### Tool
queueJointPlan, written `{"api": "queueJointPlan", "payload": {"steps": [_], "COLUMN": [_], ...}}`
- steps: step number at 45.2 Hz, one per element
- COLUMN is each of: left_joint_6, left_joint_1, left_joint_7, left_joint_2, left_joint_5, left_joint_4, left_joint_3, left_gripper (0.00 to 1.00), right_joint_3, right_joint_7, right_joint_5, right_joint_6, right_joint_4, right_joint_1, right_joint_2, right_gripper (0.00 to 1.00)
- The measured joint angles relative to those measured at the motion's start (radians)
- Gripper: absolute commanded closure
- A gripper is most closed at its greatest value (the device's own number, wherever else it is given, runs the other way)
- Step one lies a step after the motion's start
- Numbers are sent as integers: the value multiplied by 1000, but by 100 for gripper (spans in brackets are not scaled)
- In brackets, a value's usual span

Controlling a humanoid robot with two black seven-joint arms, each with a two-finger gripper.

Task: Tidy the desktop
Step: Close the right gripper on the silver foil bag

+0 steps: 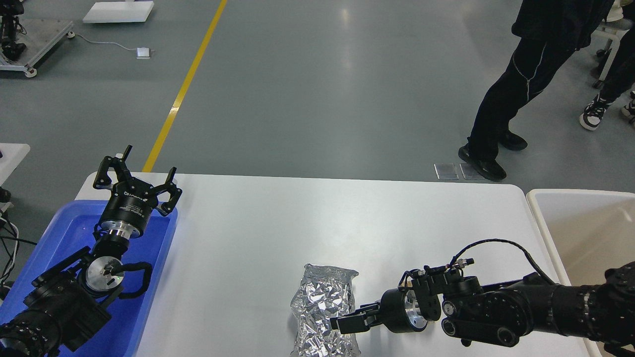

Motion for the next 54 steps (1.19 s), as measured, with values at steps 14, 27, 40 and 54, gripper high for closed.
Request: {"api": "queueJointPlan", "payload": {"steps": [14, 27, 40, 54], "left_joint_6": [0, 0, 0, 0], "left_joint_1": [0, 0, 0, 0], "left_joint_7": [0, 0, 0, 0], "left_joint_2": [0, 0, 0, 0], "left_joint_5": [0, 0, 0, 0], "left_joint_4": [0, 0, 0, 0], "left_joint_3": [0, 0, 0, 0], "left_gripper": [0, 0, 0, 0], "right_joint_3": [-41, -56, -58, -20], "right_joint_7": [5, 6, 6, 8], "right_joint_5": [-62, -80, -78, -59], "right_joint_6": [-82, -103, -104, -103], "right_joint_4": [-34, -44, -46, -6], "right_joint_1": [-13, -11, -4, 37], "right_joint_2": [10, 12, 13, -30], "right_gripper": [94, 100, 100, 100]}}
